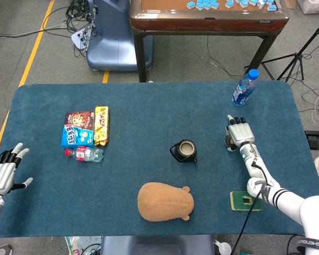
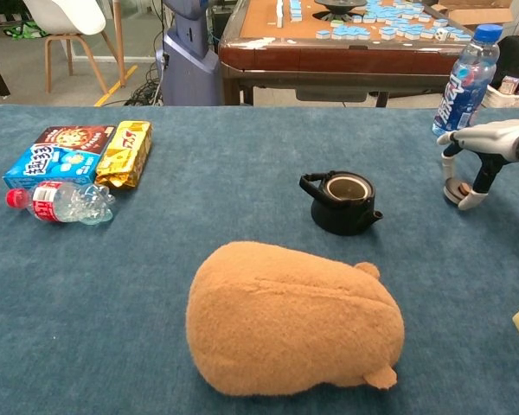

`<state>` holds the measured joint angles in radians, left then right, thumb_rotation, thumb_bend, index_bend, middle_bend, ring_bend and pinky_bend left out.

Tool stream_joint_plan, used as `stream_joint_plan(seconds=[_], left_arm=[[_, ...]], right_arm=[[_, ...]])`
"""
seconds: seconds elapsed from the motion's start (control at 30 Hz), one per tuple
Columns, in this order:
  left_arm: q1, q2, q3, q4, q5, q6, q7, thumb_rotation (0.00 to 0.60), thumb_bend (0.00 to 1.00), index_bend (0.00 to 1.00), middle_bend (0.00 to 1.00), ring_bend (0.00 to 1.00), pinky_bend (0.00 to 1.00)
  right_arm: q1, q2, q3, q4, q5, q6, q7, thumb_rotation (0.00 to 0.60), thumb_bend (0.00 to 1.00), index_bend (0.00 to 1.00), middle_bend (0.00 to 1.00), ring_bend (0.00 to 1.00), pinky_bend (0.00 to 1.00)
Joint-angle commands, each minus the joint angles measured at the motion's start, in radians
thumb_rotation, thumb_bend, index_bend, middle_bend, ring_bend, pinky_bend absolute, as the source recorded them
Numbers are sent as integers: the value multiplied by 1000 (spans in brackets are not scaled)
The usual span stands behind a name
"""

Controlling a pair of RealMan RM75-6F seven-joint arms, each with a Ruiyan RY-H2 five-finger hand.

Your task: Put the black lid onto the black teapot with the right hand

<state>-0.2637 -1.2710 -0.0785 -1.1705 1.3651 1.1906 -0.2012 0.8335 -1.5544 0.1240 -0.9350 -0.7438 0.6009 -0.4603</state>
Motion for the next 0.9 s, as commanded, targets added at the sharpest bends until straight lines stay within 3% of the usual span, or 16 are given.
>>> stream_joint_plan(seconds=[0.03, 0.33, 0.9], left_arm=[[1, 2, 0, -3, 1, 3, 1, 600, 219, 123, 0, 0, 0], [5, 9, -2, -10, 1, 11, -2, 600, 219, 123, 0, 0, 0], [23, 34, -3, -40, 6, 44, 1, 600, 219, 123, 0, 0, 0]], right_arm=[[3, 9, 0, -16, 3, 8, -6, 600, 165, 448, 0, 0, 0], [16, 49, -2, -102, 24, 46, -46, 600, 165, 449, 0, 0, 0], [77, 194, 3, -419, 137, 185, -186, 600, 165, 449, 3, 0, 0]])
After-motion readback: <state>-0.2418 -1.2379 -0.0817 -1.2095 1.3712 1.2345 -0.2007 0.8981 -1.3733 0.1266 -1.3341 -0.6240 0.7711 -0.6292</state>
